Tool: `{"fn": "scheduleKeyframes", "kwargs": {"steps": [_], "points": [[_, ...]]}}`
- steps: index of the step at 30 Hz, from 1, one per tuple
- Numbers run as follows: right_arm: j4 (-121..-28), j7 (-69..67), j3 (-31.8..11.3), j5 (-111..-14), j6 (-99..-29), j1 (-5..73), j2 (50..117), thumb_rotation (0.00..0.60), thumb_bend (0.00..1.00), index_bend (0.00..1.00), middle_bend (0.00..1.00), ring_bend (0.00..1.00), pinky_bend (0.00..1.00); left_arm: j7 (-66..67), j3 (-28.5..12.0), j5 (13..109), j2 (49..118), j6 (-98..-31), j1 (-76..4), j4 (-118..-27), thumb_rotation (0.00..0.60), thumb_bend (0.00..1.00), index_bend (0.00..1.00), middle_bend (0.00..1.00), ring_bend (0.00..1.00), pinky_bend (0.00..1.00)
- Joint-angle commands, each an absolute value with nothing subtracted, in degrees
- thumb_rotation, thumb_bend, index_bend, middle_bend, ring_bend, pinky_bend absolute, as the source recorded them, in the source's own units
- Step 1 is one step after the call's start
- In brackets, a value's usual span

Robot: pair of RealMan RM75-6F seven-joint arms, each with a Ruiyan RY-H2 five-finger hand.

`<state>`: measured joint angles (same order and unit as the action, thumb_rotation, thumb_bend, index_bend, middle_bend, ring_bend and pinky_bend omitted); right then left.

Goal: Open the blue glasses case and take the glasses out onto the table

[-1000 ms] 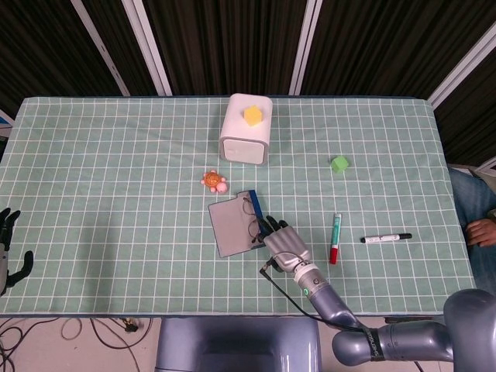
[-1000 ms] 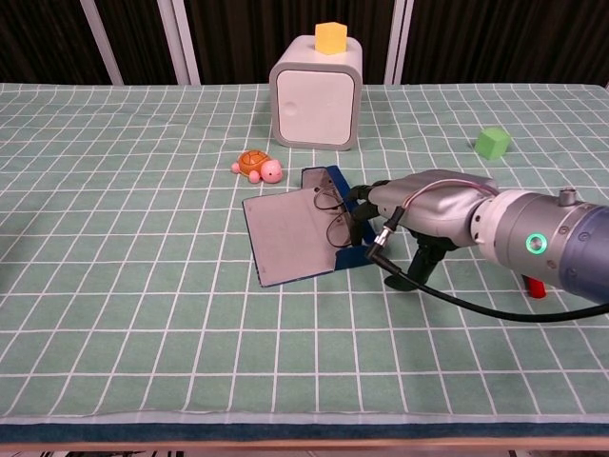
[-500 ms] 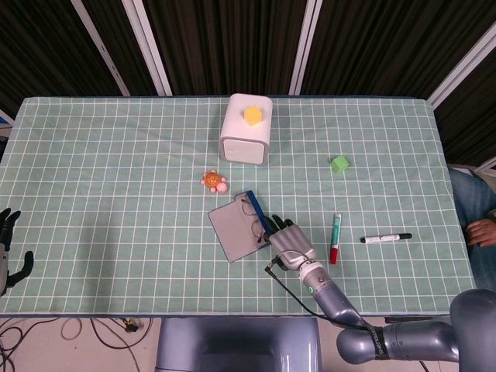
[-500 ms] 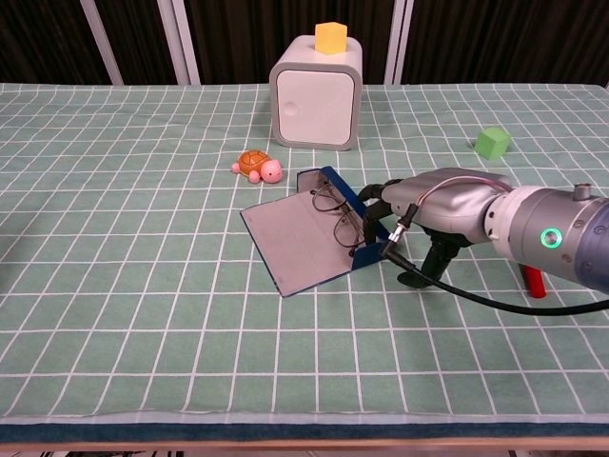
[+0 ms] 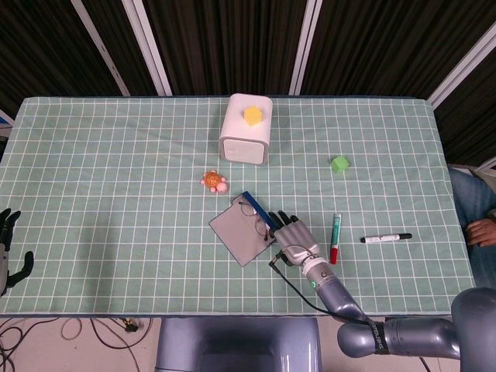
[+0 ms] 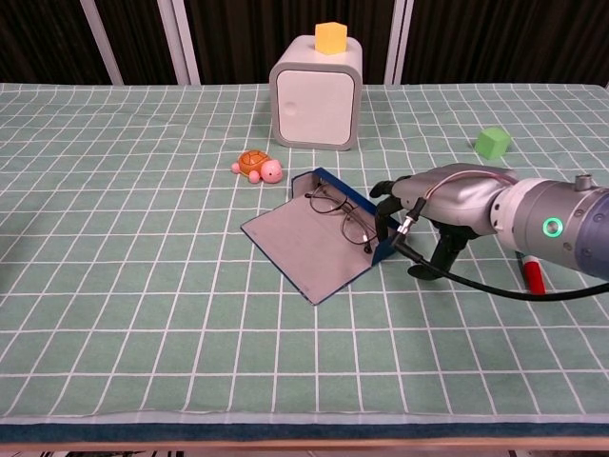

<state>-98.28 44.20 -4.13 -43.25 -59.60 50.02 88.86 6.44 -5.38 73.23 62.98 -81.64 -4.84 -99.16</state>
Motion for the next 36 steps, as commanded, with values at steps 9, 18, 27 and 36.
{"fn": "scheduleKeyframes", "kwargs": {"steps": [9, 18, 27, 36], "points": [[-97.27, 44.93, -4.76, -41.17, -59.10, 51.01, 88.75, 0.600, 0.40, 0.36, 0.00, 0.00, 0.20, 6.35, -5.35, 73.23, 62.92, -81.54, -4.85, -99.25, 0.600, 0.46, 0.03, 0.00, 0.00, 0.00], [-96.36, 45.34, -5.17, -39.65, -58.89, 51.80, 88.59, 0.600, 0.40, 0.36, 0.00, 0.00, 0.20, 6.40, -5.36, 73.18, 62.92, -81.47, -4.90, -99.28, 0.600, 0.46, 0.03, 0.00, 0.00, 0.00], [-95.43, 45.96, -5.62, -38.19, -58.30, 52.93, 88.32, 0.600, 0.40, 0.36, 0.00, 0.00, 0.20, 6.40, -5.37, 73.14, 62.94, -81.41, -4.94, -99.21, 0.600, 0.46, 0.03, 0.00, 0.00, 0.00], [-94.69, 46.26, -6.09, -36.06, -57.64, 54.02, 87.82, 0.600, 0.40, 0.37, 0.00, 0.00, 0.20, 6.31, -5.36, 73.14, 62.87, -81.40, -4.93, -99.29, 0.600, 0.46, 0.03, 0.00, 0.00, 0.00]]}}
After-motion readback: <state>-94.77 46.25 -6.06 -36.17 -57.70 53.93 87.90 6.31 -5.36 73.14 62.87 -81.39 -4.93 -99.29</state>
